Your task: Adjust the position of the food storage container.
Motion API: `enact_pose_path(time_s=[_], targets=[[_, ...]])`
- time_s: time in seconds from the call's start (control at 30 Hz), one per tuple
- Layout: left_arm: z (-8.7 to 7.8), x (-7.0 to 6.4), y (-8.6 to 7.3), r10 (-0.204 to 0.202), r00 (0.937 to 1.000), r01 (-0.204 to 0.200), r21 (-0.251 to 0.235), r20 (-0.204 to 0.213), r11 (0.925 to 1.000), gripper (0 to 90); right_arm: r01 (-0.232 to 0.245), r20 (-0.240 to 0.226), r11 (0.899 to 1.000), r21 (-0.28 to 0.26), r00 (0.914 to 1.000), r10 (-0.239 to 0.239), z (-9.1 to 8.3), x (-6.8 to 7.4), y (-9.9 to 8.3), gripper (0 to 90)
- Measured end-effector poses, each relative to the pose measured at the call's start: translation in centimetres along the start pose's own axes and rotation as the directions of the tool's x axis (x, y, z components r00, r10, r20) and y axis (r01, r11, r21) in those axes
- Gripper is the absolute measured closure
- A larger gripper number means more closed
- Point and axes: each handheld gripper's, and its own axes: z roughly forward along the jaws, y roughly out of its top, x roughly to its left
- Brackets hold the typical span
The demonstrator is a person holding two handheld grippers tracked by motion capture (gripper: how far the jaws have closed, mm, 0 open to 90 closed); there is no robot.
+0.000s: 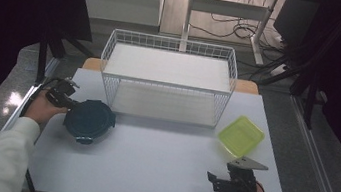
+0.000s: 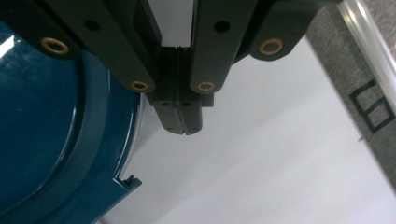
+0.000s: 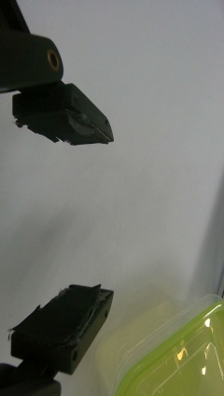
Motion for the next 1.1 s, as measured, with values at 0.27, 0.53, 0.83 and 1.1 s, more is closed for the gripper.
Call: enact_pose_path(time_s=[0.27, 0.53, 0.83, 1.1], targets=[[0.5, -1.4, 0.7, 0.034, 0.9985, -0.033, -0.025, 0.044, 0.9992, 90.0, -0.002, 0.000, 1.000, 0.000, 1.0000, 0.002, 0.0, 0.0, 0.0, 20.1], [0.5, -3.7, 1.0, 0.091, 0.9921, -0.089, -0.031, 0.086, 0.9956, 90.0, -0.002, -0.004, 1.000, -0.002, 1.0000, 0.002, 0.0, 0.0, 0.0, 20.1], [0.6, -6.9, 0.9, 0.138, 0.9810, -0.132, -0.054, 0.136, 0.9898, 90.0, 0.002, -0.004, 1.000, -0.008, 1.0000, -0.002, -0.1, 0.2, 0.1, 20.1], [0.7, -8.9, 1.3, 0.170, 0.9719, -0.161, -0.066, 0.163, 0.9847, 90.0, 0.003, -0.002, 1.000, -0.008, 1.0000, -0.003, -0.2, 0.3, 0.1, 20.1]])
